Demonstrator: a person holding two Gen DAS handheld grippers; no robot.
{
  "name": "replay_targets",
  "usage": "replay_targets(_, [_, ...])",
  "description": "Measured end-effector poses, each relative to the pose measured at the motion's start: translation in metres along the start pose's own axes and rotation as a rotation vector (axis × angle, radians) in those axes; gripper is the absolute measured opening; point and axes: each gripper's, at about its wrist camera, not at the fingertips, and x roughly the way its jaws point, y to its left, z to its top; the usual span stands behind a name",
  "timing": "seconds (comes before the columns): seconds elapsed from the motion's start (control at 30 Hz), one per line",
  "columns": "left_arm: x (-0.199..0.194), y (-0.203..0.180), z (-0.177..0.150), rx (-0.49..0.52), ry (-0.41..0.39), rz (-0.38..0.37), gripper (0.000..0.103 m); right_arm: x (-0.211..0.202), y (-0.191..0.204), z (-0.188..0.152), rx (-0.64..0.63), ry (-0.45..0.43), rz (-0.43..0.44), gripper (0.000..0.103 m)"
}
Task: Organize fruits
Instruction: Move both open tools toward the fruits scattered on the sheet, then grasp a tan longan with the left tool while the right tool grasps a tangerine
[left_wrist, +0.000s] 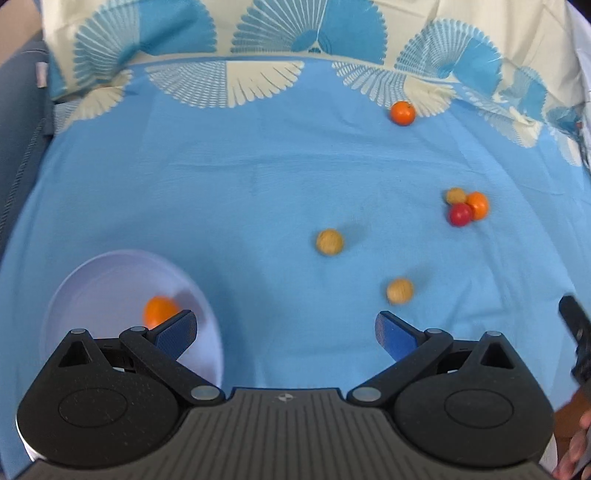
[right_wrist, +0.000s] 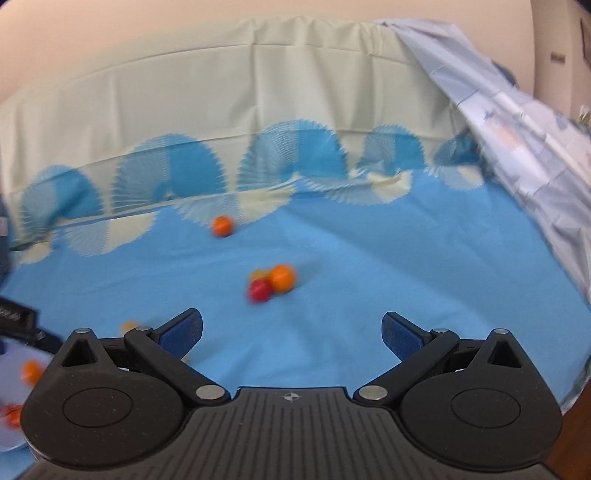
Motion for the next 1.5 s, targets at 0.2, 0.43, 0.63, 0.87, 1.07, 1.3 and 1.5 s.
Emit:
replay_targets(0.2, [0.057, -0.019, 0.033, 0.014, 0.047, 0.042, 0.103, 0.103, -0.02, 0.013, -0.038, 0.03, -0.065, 0.102])
replay_targets(0.43, [0.11, -0.031, 0.054, 0.038, 0.102, 0.072, 0.103, 0.19, -0.017, 0.007, -0.052, 0.143, -0.012, 0.102])
replay_targets(0.63, [0.133, -0.028, 0.061, 0.046, 0.144, 0.033, 0.103, 0.227, -0.004, 0.003, -0.123, 0.138, 0.007, 0.102])
replay_targets(0.87, [0.128, -0.03, 0.062, 0.065, 0.137, 0.04, 0.086, 0.23, -0.003, -0.001, -0.148, 0.084, 0.021, 0.091])
replay_targets(1.07, [0.098, -0.027, 0.054, 0.093, 0.081, -0.019, 0.026, 0.214, -0.002, 0.004, -0.134, 0.109, 0.056, 0.04])
replay_targets(1.3, [0.075, -0.021, 0.047, 0.087, 0.004, -0.044, 0.02, 0.182, -0.021, 0.002, -0.071, 0.125, 0.012, 0.04])
replay_targets(1.5, [0.069, -0.027, 0.036, 0.119, 0.017, -0.031, 0.037, 0.147, -0.029, -0.007, -0.061, 0.129, 0.006, 0.041])
